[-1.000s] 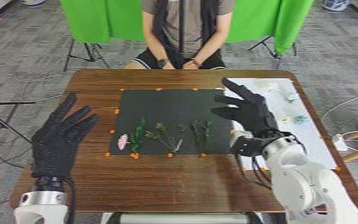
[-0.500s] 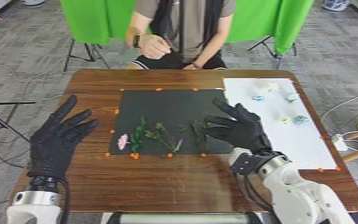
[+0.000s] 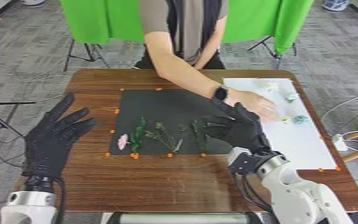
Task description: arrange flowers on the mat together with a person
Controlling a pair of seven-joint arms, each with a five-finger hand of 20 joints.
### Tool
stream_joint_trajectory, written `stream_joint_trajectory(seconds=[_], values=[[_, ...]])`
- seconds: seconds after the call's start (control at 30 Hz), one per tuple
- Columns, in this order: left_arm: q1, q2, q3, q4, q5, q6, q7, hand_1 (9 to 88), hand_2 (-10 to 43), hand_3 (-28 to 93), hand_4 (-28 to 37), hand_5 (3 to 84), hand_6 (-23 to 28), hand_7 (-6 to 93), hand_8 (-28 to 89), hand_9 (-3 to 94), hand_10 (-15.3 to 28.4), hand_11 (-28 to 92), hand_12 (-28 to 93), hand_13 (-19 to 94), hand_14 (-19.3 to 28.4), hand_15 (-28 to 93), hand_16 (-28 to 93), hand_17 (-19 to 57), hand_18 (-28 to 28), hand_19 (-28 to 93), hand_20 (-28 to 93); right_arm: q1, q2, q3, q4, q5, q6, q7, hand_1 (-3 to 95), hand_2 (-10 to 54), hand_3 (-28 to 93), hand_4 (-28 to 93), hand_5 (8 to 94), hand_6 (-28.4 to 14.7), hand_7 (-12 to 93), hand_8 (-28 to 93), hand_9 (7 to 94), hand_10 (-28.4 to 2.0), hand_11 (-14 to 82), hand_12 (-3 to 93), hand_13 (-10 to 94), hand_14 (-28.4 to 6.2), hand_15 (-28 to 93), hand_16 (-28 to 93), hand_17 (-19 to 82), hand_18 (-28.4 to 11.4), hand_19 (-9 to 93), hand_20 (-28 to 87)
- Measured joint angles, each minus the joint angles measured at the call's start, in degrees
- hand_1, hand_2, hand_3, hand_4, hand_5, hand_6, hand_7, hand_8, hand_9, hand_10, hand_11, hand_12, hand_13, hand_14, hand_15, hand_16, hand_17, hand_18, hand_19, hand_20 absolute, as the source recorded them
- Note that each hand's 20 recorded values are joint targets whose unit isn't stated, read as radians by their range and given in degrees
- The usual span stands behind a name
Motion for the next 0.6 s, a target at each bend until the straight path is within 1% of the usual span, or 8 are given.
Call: stream_joint_trajectory(seconds=[0.07,0.33,0.43,0.6], values=[[0.0,0.35,0.11,0.01,-0.40,0.73,0.82,17.9,8.2,74,-28.3,32.7,6.1,8.2,-8,36.3,20.7,20,11,32,28.2,46,-9,1.7,28.4,77,-28,0.0,0.0,-0.1,0.0,0.0,0.0,0.0,9.4,13.2,78,-28,38.7,2.1,10,-12,49.5,-18.6,11.0,11.3,41,-22.8,36,10,3,-21.2,47,17],[0.7,0.55,0.66,0.01,-1.97,2.68,2.21,18.2,8.1,75,-28.3,33.0,6.3,8.5,-8,36.5,21.0,21,11,31,28.3,47,-9,-0.3,28.4,74,-28,-0.2,0.0,-0.1,0.0,0.1,0.4,-0.6,9.6,13.2,79,-28,39.3,2.0,11,-12,50.1,-18.6,11.5,11.3,41,-22.5,37,10,3,-21.1,48,17],[1.2,0.56,0.68,0.01,-2.34,3.02,2.50,18.3,8.1,75,-28.3,32.9,6.3,8.6,-8,36.6,21.0,21,11,32,28.3,47,-9,-0.2,28.4,74,-28,-0.3,0.0,-0.1,0.0,0.1,0.8,-0.9,9.7,13.2,79,-28,39.2,2.0,11,-12,50.1,-18.7,11.6,11.3,41,-22.5,37,10,3,-21.1,48,17],[1.7,0.56,0.55,0.01,-2.52,3.16,2.58,18.3,8.1,75,-28.3,33.0,6.4,8.5,-8,36.6,21.1,22,11,32,28.4,47,-9,-0.1,28.4,74,-28,-0.6,0.0,0.0,0.0,0.1,1.4,-1.1,9.8,13.2,79,-28,39.3,2.1,11,-12,50.3,-18.8,11.7,11.3,41,-22.4,38,10,3,-21.0,48,17]])
